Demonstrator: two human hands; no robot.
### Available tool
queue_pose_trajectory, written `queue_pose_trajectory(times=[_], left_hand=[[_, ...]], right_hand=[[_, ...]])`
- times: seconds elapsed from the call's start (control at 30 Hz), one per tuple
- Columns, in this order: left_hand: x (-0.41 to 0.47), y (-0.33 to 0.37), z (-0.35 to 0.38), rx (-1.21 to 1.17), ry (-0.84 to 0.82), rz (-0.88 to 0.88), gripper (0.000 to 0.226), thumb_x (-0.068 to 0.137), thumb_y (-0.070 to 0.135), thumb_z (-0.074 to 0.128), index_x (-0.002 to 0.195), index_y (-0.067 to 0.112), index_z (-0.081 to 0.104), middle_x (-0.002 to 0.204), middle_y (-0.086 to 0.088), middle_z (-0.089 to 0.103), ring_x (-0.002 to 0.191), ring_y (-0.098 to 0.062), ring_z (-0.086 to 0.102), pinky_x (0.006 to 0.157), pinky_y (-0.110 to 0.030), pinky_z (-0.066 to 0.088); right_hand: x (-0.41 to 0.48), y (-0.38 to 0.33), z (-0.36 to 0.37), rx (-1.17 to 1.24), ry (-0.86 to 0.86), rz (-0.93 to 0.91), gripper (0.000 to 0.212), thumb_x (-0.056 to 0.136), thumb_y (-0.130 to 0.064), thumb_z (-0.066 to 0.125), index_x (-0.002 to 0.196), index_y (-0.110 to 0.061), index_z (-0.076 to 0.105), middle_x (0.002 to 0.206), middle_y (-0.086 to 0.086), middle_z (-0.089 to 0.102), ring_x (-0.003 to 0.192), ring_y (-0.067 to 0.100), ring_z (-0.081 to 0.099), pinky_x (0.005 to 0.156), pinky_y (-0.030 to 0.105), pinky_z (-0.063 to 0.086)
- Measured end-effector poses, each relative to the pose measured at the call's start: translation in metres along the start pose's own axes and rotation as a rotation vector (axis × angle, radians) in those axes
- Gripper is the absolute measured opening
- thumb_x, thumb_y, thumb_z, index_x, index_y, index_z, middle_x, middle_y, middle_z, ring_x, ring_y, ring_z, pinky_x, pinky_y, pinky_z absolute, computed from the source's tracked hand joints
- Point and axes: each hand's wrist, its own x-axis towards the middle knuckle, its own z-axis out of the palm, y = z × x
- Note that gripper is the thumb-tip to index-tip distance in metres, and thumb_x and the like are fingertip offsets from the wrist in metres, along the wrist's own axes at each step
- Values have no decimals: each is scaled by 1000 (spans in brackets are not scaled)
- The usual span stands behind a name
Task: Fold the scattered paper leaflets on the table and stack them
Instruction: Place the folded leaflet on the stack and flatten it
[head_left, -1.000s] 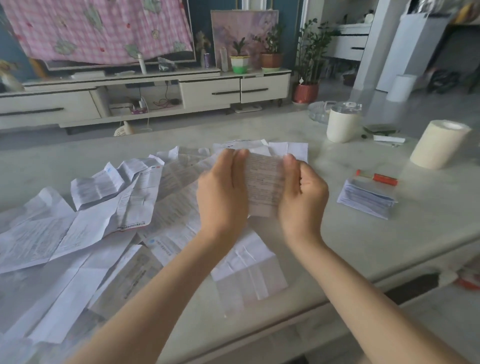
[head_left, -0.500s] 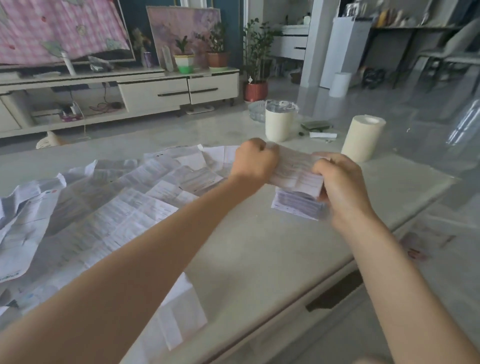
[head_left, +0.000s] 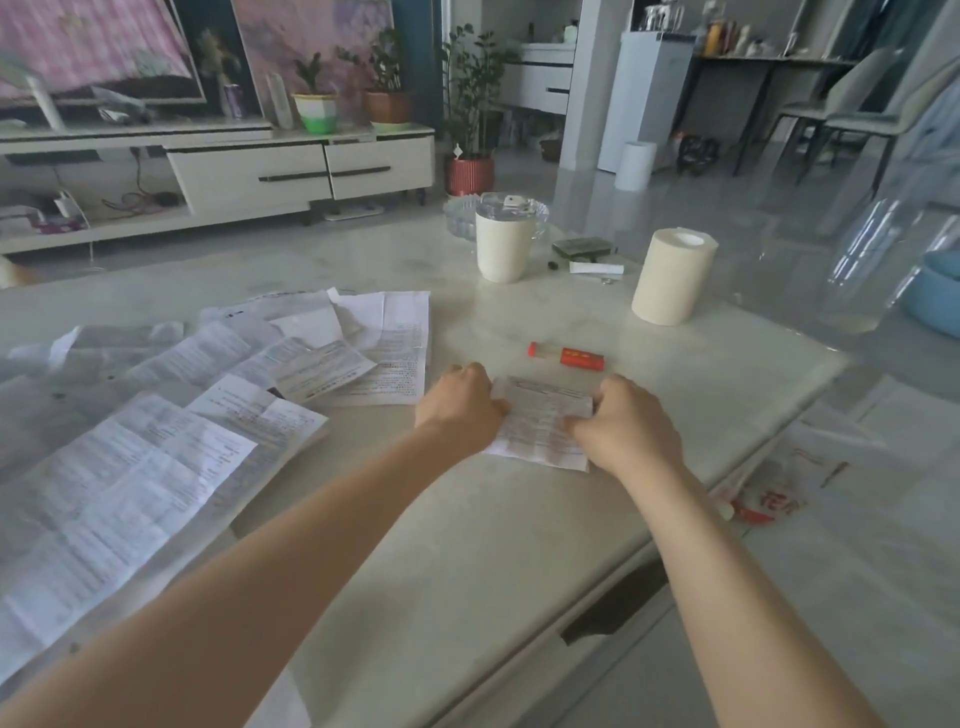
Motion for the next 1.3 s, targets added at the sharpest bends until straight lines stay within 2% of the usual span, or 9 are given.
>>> queue_pose_trajectory(times=[0.23, 0.33, 0.5, 0.6, 0.83, 0.97, 1.13, 1.23, 1.3], left_hand=[[5, -5, 3, -99, 18, -59, 17, 87, 31, 62, 90, 16, 54, 115, -8, 57, 105, -25, 53, 81, -31, 42], [4, -6, 6, -119, 65, -76, 33, 88, 35, 61, 110, 11, 53, 119, -8, 55, 110, -25, 52, 84, -32, 40], [-4, -2, 16, 177, 173, 42, 37, 99, 35, 38, 122, 7, 43, 123, -13, 47, 113, -31, 49, 83, -37, 39], [-3, 1, 13, 138, 170, 56, 36, 101, 35, 29, 119, 7, 43, 122, -14, 48, 110, -34, 51, 77, -37, 37], [-10, -22, -38, -172, 413, 77, 28, 99, 20, 30, 87, 4, 49, 96, -16, 53, 86, -34, 51, 68, -33, 33], [-2, -58, -73, -91, 514, 90, 28, 94, 6, 36, 109, 4, 59, 114, -15, 59, 101, -32, 53, 77, -33, 39], [8, -109, -94, 262, 136, -41, 56, 87, 37, 61, 133, 8, 44, 136, -15, 48, 125, -31, 43, 97, -38, 38], [7, -117, -85, 414, -89, -96, 61, 85, 52, 56, 121, 4, 49, 122, -14, 54, 112, -30, 51, 83, -30, 38], [9, -121, -81, 453, -75, -94, 51, 90, 50, 49, 112, 4, 52, 113, -12, 57, 105, -29, 55, 78, -29, 39]], right_hand=[[1, 0, 0, 52, -34, 20, 43, 82, -28, 66, 119, -12, 50, 122, 9, 55, 112, 29, 55, 86, 34, 44], [-1, -3, 0, 41, -24, 30, 50, 84, -26, 64, 126, -10, 42, 125, 13, 50, 114, 31, 53, 88, 36, 44], [-7, -8, 2, -16, -22, 12, 45, 92, -30, 53, 130, -11, 39, 127, 16, 43, 115, 34, 51, 91, 36, 41], [-10, -10, 1, 17, 10, 3, 42, 95, -32, 48, 130, -11, 40, 128, 17, 41, 113, 36, 51, 91, 36, 41], [-8, -15, -34, 307, 167, -146, 38, 91, -41, 52, 118, -14, 56, 116, 16, 55, 89, 23, 53, 75, 26, 35], [-18, -28, -43, 397, 320, -309, 24, 94, -26, 51, 106, -10, 63, 107, 14, 58, 85, 14, 47, 68, 20, 29], [-45, -70, -18, 434, 281, -548, 12, 90, -14, 53, 90, -14, 65, 97, 7, 57, 73, 14, 49, 74, 28, 39], [-57, -85, -2, 351, 168, -660, 14, 91, -10, 51, 94, -9, 64, 94, 5, 51, 70, 15, 46, 72, 29, 37], [-56, -90, 5, 314, 108, -670, 15, 91, -9, 49, 95, -9, 64, 95, 5, 51, 70, 16, 47, 72, 29, 37]])
